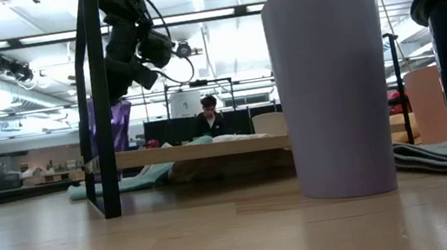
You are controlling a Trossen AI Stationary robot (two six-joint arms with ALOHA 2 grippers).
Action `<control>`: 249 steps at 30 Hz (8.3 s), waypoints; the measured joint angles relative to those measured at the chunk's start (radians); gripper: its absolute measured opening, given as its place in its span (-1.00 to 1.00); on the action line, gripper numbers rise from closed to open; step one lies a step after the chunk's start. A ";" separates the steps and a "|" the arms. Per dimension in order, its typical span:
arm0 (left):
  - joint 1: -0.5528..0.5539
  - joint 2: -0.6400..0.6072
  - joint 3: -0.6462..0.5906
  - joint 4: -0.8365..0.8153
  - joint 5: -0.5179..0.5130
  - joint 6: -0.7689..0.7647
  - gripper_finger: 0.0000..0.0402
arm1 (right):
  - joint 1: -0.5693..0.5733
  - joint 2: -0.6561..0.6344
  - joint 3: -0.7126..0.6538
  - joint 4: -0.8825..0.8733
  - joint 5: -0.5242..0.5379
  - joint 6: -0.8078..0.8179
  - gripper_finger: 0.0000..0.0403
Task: Stack small to large cups/mugs on shelf
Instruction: Put the purple glass on the shelf
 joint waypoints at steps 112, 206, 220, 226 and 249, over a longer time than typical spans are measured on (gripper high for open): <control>-0.453 0.164 0.712 0.000 0.269 -0.583 -0.94 | -0.117 -0.099 0.000 -0.151 -0.008 -0.058 -0.81; -0.525 -0.084 0.198 0.013 0.221 -0.526 -0.94 | -0.117 -0.096 0.000 -0.161 0.023 -0.033 -0.81; -0.525 -0.044 0.199 0.008 0.226 -0.532 -0.94 | -0.117 -0.096 0.000 -0.166 0.023 -0.035 -0.81; -0.533 -0.006 0.199 0.004 0.226 -0.523 -0.94 | -0.117 -0.096 0.000 -0.167 0.023 -0.035 -0.81; -0.531 0.011 0.199 0.002 0.222 -0.505 -0.94 | -0.117 -0.096 0.000 -0.168 0.022 -0.036 -0.81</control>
